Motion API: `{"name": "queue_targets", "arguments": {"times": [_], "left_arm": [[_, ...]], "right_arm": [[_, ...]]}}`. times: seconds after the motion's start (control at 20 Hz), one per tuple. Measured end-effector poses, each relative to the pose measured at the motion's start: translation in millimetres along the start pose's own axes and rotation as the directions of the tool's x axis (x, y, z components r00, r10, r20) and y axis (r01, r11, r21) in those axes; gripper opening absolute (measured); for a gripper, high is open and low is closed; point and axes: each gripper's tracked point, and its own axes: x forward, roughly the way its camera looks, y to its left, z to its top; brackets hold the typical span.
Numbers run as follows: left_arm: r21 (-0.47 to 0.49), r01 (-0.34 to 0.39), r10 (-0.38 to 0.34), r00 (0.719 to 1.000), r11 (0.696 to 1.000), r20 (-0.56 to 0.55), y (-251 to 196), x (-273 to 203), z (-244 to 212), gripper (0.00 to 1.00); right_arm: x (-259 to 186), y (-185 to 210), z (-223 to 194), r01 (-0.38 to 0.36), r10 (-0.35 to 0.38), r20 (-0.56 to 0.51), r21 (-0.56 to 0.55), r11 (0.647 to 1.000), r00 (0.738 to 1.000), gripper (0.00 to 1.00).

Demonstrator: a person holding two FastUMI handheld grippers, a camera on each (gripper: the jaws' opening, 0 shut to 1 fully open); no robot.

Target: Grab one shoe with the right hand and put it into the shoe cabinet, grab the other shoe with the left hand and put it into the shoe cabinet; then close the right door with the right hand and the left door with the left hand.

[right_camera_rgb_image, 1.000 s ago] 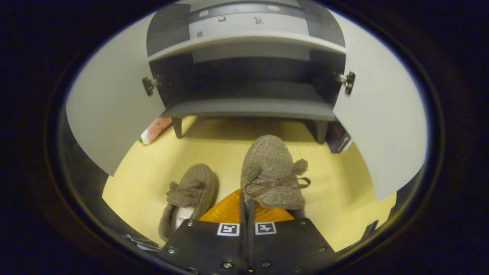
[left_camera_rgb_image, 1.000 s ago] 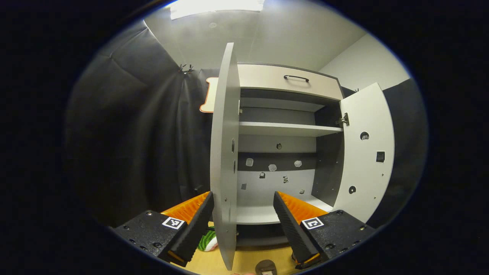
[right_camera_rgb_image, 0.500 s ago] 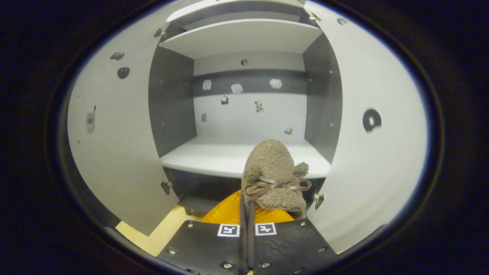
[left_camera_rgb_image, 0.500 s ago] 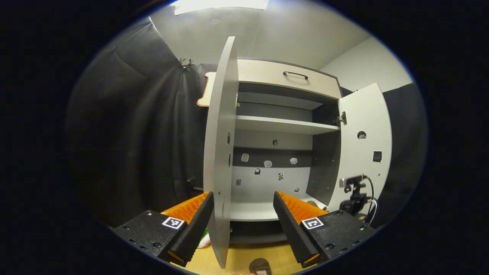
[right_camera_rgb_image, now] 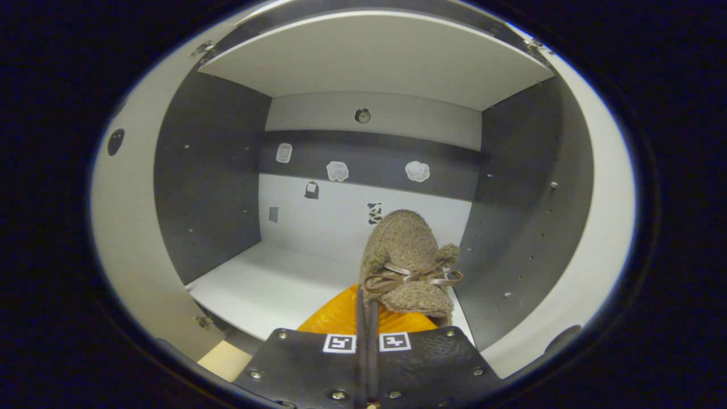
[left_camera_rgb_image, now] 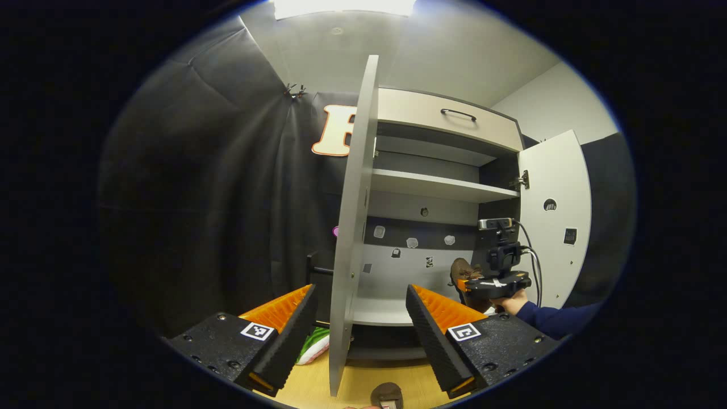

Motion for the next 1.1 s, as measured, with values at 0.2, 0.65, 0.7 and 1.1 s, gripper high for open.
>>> {"name": "queue_targets", "arguments": {"times": [0.2,0.65,0.7,1.1], "left_arm": [[0.008,-0.043,0.043,0.999,0.999,0.012,15,-1,1,0.92],[0.007,-0.135,0.134,0.991,0.991,0.009,43,-3,-4,0.92],[0.009,-0.138,0.138,0.990,0.990,0.008,44,-3,-4,0.92],[0.023,-0.128,0.128,0.992,0.991,0.011,37,-13,-1,0.95]], "right_arm": [[48,-2,-19,0.023,-0.024,-0.082,-0.018,1.000,0.996,0.01],[101,-4,-64,0.065,-0.038,-0.235,0.110,0.992,0.971,0.01],[103,-2,-69,0.064,-0.034,-0.248,0.117,0.991,0.968,0.01],[95,-6,-69,0.090,-0.054,-0.274,0.122,0.988,0.960,0.22]]}}
